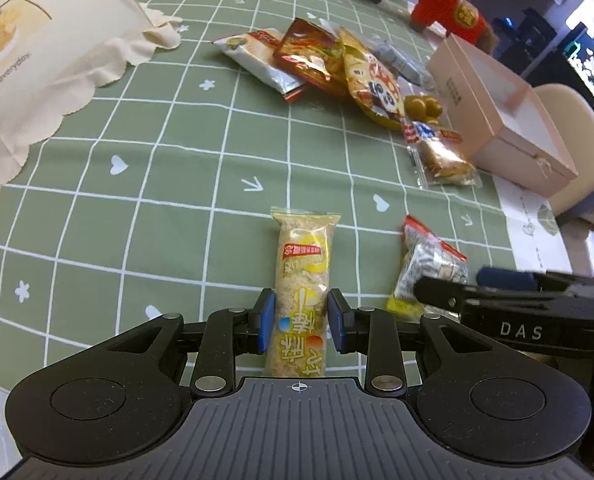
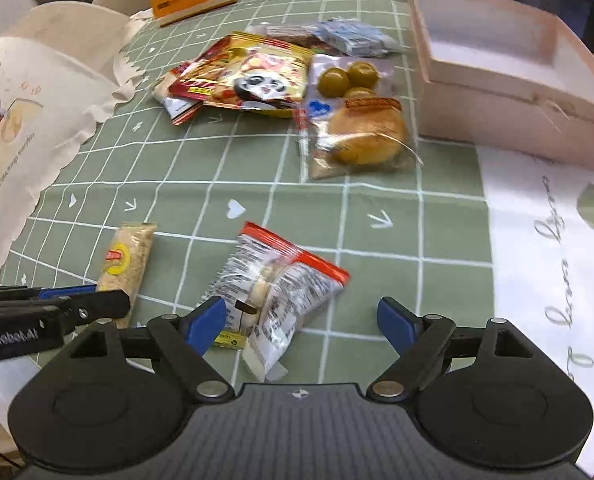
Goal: Organize snacks
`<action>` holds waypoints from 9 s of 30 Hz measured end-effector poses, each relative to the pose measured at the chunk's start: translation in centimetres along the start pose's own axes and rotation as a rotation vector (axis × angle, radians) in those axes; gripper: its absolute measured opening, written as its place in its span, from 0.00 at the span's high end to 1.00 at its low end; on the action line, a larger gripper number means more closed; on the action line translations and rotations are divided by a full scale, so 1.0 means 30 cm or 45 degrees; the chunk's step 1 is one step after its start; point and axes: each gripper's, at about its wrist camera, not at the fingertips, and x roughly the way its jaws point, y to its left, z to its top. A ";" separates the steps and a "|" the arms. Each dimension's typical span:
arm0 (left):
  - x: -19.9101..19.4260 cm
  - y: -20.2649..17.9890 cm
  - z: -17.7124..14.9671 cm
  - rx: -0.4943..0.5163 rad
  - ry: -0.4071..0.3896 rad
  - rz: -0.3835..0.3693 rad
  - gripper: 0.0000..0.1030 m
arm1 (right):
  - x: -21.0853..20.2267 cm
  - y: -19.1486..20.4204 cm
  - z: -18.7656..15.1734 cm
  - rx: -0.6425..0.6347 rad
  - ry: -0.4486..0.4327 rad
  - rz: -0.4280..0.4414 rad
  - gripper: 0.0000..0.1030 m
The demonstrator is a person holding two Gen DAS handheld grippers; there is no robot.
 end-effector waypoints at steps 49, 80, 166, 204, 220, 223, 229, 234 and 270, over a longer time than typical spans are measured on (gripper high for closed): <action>-0.120 -0.693 0.630 0.307 -0.335 -0.540 0.68 | -0.679 -0.668 0.394 -0.082 -0.765 -0.203 0.46; 0.309 -0.455 0.635 0.115 -0.184 -0.014 0.68 | -0.173 -0.599 0.404 -0.033 -0.327 -0.053 0.31; 0.312 -0.558 0.260 0.367 -0.008 0.043 0.51 | -0.007 -0.436 -0.017 -0.054 -0.292 -0.227 0.03; 0.259 -0.489 0.158 0.344 -0.028 -0.088 0.65 | -0.032 -0.456 -0.027 -0.102 -0.300 -0.186 0.16; 0.264 -0.557 0.119 0.522 -0.046 -0.029 0.51 | -0.048 -0.460 -0.053 -0.148 -0.290 -0.172 0.23; 0.253 -0.536 0.137 0.440 -0.042 -0.057 0.52 | -0.043 -0.465 -0.058 -0.141 -0.303 -0.172 0.19; 0.263 -0.550 0.181 0.435 -0.058 0.008 0.51 | -0.035 -0.458 -0.064 -0.130 -0.324 -0.180 0.13; 0.287 -0.564 0.203 0.449 -0.060 0.015 0.48 | -0.035 -0.460 -0.066 -0.136 -0.331 -0.174 0.13; 0.160 -0.574 0.012 0.551 -0.226 -0.068 0.97 | -0.195 -0.500 -0.069 -0.168 -0.268 -0.164 0.47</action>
